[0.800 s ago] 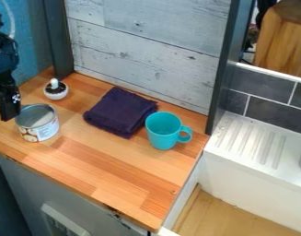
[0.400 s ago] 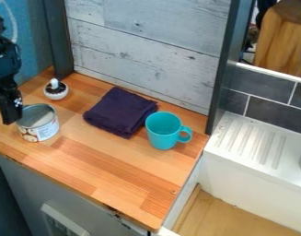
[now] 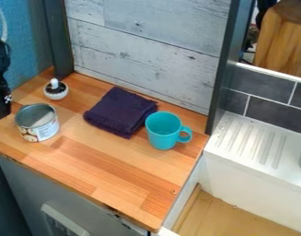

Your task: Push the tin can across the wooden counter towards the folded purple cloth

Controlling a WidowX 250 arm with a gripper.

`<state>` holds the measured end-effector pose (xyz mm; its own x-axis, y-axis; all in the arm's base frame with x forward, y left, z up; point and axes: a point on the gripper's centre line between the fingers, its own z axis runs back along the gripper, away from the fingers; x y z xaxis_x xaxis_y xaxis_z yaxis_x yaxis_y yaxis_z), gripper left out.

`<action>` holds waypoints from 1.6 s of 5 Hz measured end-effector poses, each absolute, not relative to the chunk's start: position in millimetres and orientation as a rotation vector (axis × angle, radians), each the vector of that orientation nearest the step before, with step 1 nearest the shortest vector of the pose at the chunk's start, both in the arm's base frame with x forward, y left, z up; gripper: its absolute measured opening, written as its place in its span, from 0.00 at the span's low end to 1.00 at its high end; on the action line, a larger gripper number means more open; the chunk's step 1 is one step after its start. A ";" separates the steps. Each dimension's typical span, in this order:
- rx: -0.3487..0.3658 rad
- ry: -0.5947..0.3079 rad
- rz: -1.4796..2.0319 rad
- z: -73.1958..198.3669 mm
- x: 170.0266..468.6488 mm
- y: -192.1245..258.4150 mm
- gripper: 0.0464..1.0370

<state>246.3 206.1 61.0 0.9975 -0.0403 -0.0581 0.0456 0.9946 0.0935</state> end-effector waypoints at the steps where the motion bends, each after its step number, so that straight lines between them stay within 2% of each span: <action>1: 0.165 0.108 -0.011 49.5 244.6 216.2 0.97; 2: 0.234 0.124 -0.028 42.3 255.7 211.4 0.97; 5: 0.257 0.136 -0.095 20.1 268.6 197.9 0.97; 6: 0.291 0.132 -0.098 20.0 274.3 191.4 0.97; 7: 0.296 0.128 -0.099 23.7 279.7 189.3 0.97; 8: 0.241 0.106 -0.121 25.9 286.4 182.6 0.97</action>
